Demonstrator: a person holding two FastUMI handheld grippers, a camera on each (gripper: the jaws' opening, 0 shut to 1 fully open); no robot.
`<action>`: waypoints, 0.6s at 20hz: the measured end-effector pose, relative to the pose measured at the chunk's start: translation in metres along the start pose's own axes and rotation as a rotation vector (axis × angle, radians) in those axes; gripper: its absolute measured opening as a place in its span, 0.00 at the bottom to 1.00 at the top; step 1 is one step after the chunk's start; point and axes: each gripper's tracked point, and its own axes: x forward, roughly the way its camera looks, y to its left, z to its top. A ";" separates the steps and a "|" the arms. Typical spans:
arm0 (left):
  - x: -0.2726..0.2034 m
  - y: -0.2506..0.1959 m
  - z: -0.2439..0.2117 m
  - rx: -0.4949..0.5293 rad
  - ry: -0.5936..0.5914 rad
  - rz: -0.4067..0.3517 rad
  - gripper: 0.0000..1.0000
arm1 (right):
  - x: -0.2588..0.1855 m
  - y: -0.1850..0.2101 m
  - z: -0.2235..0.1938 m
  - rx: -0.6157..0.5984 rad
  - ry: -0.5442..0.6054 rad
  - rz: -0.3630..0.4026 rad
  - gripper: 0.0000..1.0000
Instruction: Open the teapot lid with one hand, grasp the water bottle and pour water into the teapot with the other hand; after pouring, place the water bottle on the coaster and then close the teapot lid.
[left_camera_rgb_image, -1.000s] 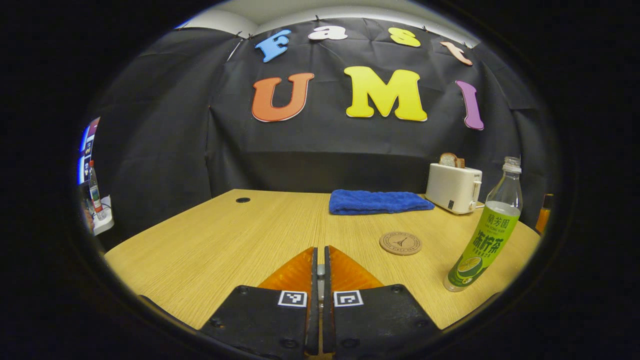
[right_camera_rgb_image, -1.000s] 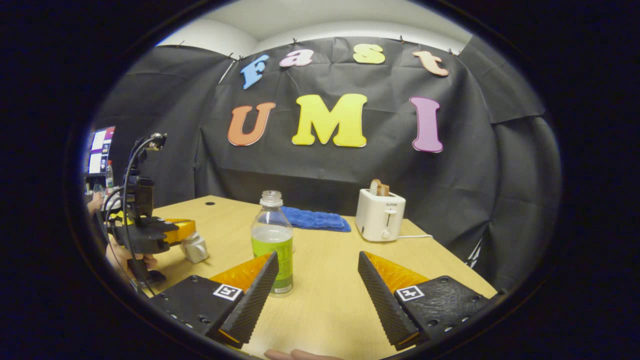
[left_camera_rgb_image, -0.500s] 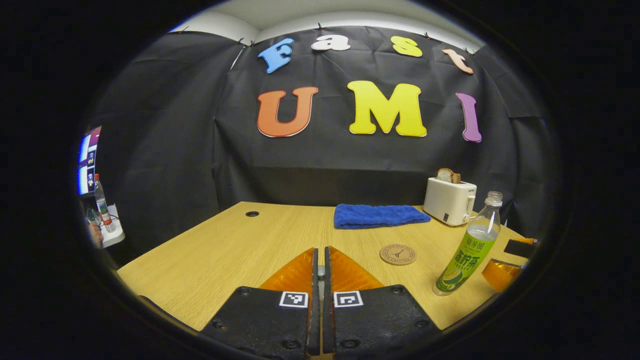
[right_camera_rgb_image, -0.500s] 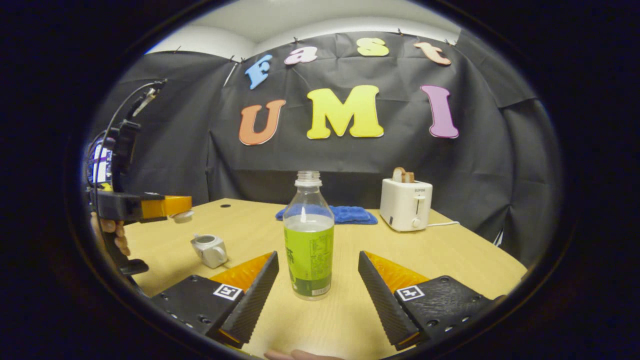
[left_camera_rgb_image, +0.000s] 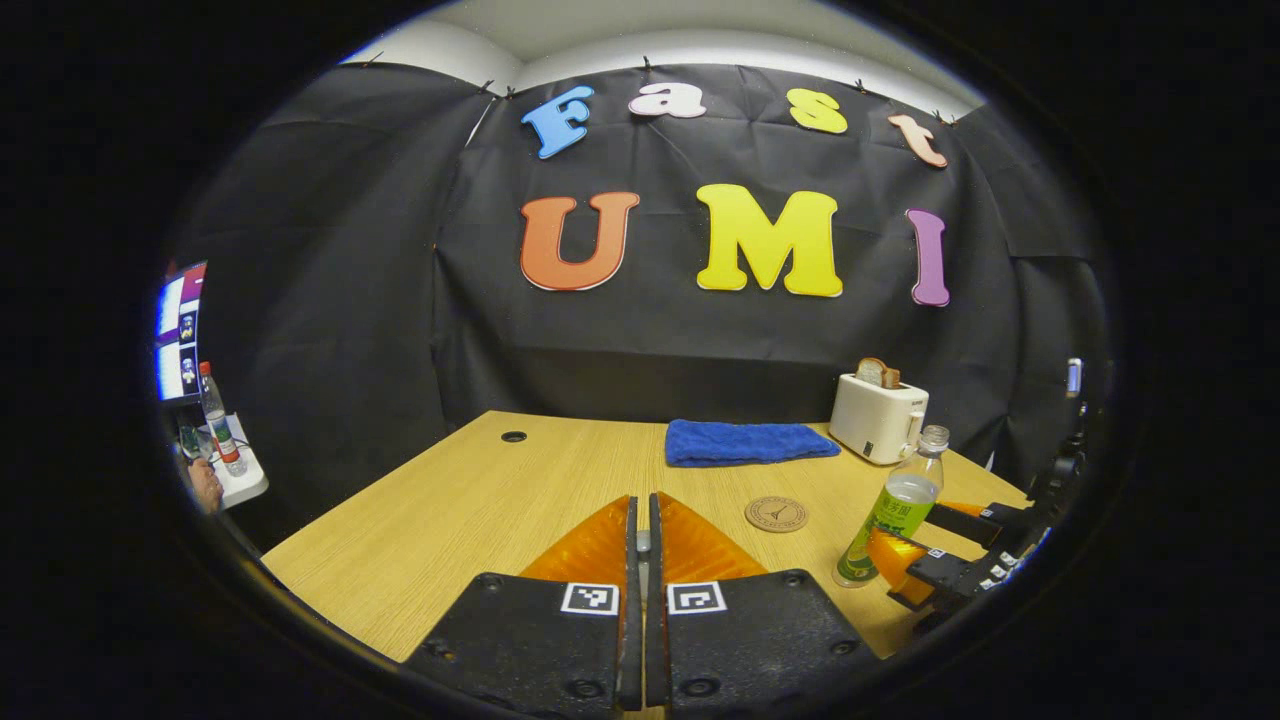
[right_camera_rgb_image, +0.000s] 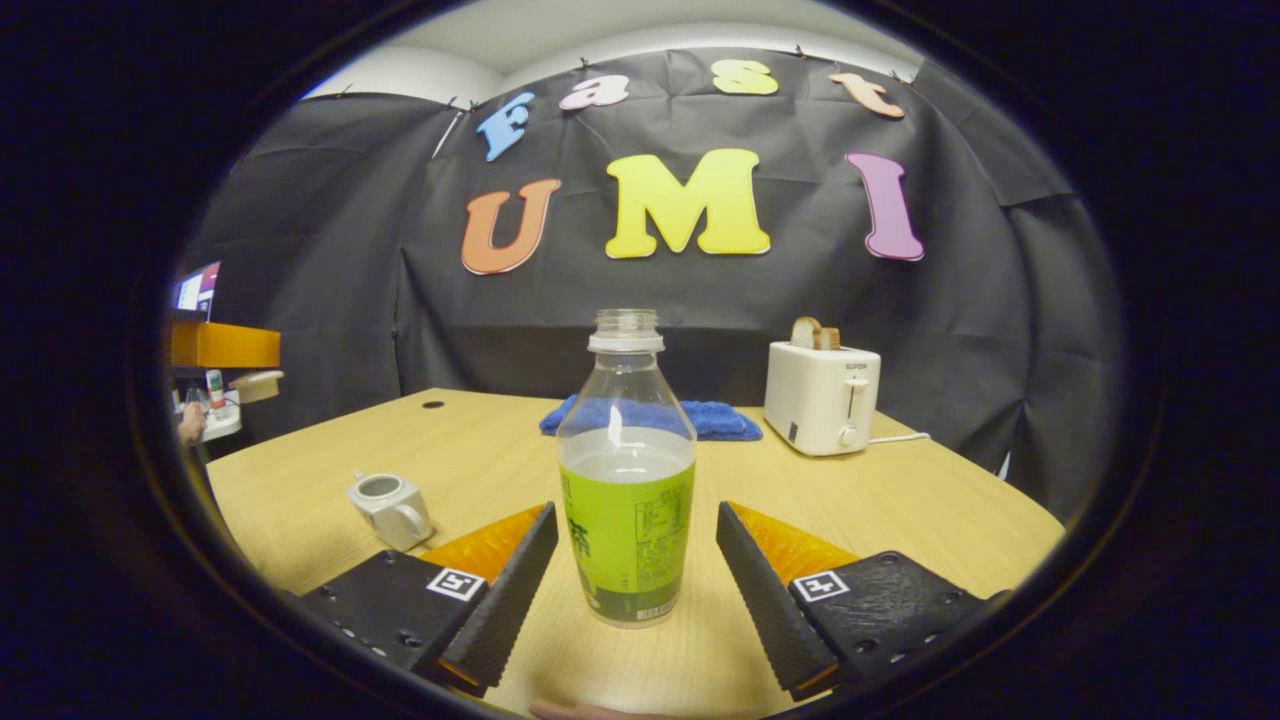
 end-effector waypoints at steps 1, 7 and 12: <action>-0.002 0.000 0.000 0.014 0.005 -0.001 0.04 | 0.003 0.003 0.000 -0.009 -0.001 0.007 0.94; -0.022 0.012 0.014 0.029 -0.018 0.002 0.04 | 0.009 0.008 -0.001 -0.016 -0.004 0.030 0.81; -0.031 0.020 0.018 0.009 -0.022 -0.010 0.04 | 0.003 0.013 0.009 -0.065 0.004 0.008 0.73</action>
